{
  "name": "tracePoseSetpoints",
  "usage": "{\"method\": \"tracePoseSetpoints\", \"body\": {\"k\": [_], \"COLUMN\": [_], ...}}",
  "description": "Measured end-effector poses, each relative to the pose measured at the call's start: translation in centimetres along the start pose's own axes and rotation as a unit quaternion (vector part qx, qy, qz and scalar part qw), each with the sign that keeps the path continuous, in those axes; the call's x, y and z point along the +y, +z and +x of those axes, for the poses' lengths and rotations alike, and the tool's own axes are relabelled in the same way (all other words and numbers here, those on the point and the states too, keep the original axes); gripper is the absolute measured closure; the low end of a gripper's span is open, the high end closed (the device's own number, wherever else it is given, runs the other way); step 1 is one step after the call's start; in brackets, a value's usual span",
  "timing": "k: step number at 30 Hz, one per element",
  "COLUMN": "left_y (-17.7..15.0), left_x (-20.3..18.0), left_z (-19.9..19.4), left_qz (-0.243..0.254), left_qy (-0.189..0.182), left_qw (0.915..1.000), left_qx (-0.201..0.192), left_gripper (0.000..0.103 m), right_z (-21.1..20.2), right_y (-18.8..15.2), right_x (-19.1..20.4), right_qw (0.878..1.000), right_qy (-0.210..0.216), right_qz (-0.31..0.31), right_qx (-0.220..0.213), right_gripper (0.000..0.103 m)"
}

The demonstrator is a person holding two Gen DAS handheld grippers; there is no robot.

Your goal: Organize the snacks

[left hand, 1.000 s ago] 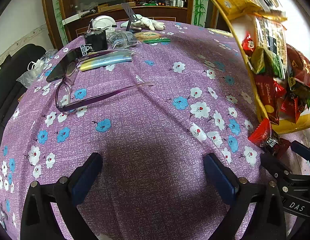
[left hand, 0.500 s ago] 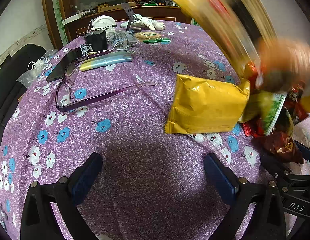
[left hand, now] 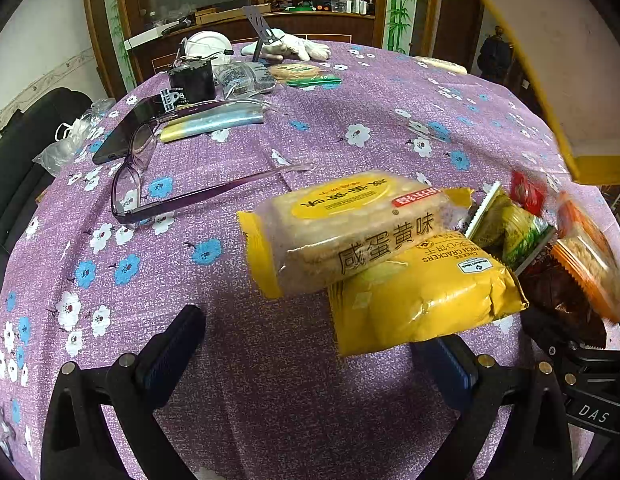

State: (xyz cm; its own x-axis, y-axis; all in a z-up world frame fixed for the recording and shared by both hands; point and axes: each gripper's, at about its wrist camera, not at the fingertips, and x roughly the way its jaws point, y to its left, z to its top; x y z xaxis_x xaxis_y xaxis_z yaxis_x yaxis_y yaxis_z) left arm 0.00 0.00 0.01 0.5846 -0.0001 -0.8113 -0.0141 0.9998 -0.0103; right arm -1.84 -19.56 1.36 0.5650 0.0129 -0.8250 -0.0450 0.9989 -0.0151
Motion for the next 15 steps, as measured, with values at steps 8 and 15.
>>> {"method": "tracePoseSetpoints", "body": {"k": [8, 15], "left_y": [0.0, 0.0], "left_x": [0.0, -0.01], "left_z": [0.0, 0.0], "left_qz": [0.0, 0.0], "left_qy": [0.0, 0.0], "left_qw": [1.0, 1.0], "left_qx": [0.0, 0.0], "left_gripper": [0.0, 0.0], "right_z": [0.02, 0.01], "right_y": [0.05, 0.06], "right_x": [-0.14, -0.15], "right_qw": [1.0, 1.0], "right_qy": [0.0, 0.0], "right_qz": [0.0, 0.0], "right_qx": [0.0, 0.0], "right_gripper": [0.0, 0.0]}}
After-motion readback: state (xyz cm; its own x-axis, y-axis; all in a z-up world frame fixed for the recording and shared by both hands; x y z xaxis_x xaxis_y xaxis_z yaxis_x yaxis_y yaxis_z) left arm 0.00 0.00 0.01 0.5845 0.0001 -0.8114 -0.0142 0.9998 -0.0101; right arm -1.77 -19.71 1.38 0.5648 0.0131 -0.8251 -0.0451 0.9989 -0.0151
